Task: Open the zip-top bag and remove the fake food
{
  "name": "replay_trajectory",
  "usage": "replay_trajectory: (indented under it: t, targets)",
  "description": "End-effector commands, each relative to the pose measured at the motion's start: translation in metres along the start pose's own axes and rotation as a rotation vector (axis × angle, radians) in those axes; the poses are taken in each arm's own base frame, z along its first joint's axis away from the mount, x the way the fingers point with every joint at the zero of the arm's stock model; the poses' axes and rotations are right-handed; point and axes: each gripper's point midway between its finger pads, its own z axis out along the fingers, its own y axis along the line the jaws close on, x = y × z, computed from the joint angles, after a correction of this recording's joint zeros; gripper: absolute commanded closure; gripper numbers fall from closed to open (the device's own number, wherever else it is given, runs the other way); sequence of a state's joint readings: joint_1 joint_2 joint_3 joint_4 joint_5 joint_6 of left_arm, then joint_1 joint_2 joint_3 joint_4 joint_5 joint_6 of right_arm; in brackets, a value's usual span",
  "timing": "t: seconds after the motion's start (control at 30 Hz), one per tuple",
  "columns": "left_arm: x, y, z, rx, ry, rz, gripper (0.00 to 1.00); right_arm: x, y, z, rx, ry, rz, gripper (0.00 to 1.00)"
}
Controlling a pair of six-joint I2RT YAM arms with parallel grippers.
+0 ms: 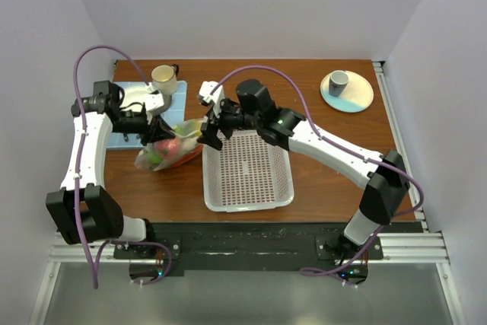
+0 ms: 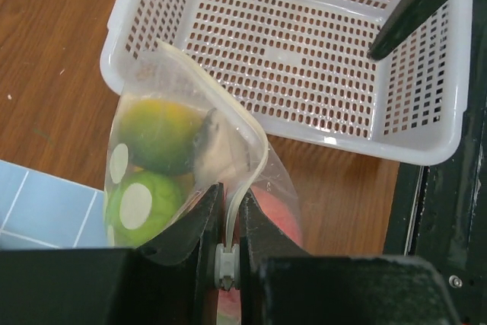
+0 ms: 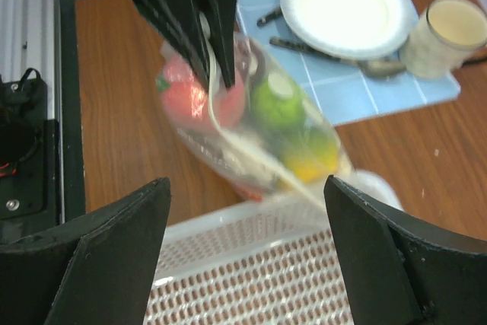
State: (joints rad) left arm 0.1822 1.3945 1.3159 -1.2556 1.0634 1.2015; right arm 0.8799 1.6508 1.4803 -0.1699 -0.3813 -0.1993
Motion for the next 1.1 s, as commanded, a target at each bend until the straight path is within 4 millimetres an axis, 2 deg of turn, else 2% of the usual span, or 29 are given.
replay_trajectory:
  t: [0.0, 0.03, 0.1, 0.2, 0.37, 0.6, 0.67, 0.7, 0.73, 0.8, 0.83, 0.87, 0.93, 0.97, 1.07]
  targets:
    - [-0.034, -0.012, -0.003, 0.024, -0.004, 0.124, 1.0, -0.057, 0.004, 0.009, -0.07, -0.14, -0.146, 0.15]
    - [-0.038, -0.014, -0.003, 0.024, -0.002, 0.131, 1.0, -0.065, 0.005, 0.01, -0.081, -0.154, -0.157, 0.15]
    - [-0.055, -0.016, -0.01, 0.0, -0.022, 0.162, 1.0, -0.068, 0.007, 0.015, -0.108, -0.156, -0.165, 0.16]
    - [-0.068, -0.018, -0.016, -0.018, -0.04, 0.197, 1.0, -0.07, 0.01, 0.019, -0.121, -0.164, -0.171, 0.17]
    - [-0.072, -0.016, -0.02, -0.034, -0.037, 0.205, 1.0, -0.059, 0.013, 0.028, -0.149, -0.138, -0.157, 0.23]
    - [-0.084, -0.03, -0.025, -0.046, -0.048, 0.231, 1.0, -0.062, 0.013, 0.04, -0.166, -0.149, -0.142, 0.31]
    - [-0.09, -0.032, -0.028, -0.057, -0.055, 0.239, 1.0, -0.065, 0.014, 0.042, -0.177, -0.15, -0.127, 0.4]
    - [-0.093, -0.034, -0.03, -0.06, -0.059, 0.245, 1.0, -0.059, 0.016, 0.047, -0.188, -0.137, -0.119, 0.46]
    - [-0.097, -0.034, -0.032, -0.067, -0.063, 0.257, 1.0, -0.058, 0.017, 0.048, -0.197, -0.132, -0.114, 0.59]
    - [-0.102, -0.036, -0.034, -0.07, -0.072, 0.261, 1.0, -0.05, 0.019, 0.052, -0.217, -0.108, -0.1, 0.74]
    - [-0.104, -0.035, -0.035, -0.073, -0.073, 0.265, 1.0, -0.048, 0.019, 0.053, -0.222, -0.099, -0.101, 0.94]
    - [-0.104, -0.035, -0.035, -0.075, -0.073, 0.264, 1.0, -0.045, 0.019, 0.052, -0.224, -0.08, -0.095, 1.0]
    - [-0.101, -0.033, -0.034, -0.074, -0.065, 0.259, 1.0, -0.044, 0.019, 0.049, -0.212, -0.07, -0.097, 1.0]
    - [-0.099, -0.031, -0.033, -0.073, -0.06, 0.253, 1.0, -0.037, 0.018, 0.049, -0.204, -0.057, -0.092, 1.0]
    - [-0.088, -0.024, -0.03, -0.075, -0.032, 0.221, 0.97, -0.041, 0.015, 0.038, -0.155, -0.076, -0.102, 1.0]
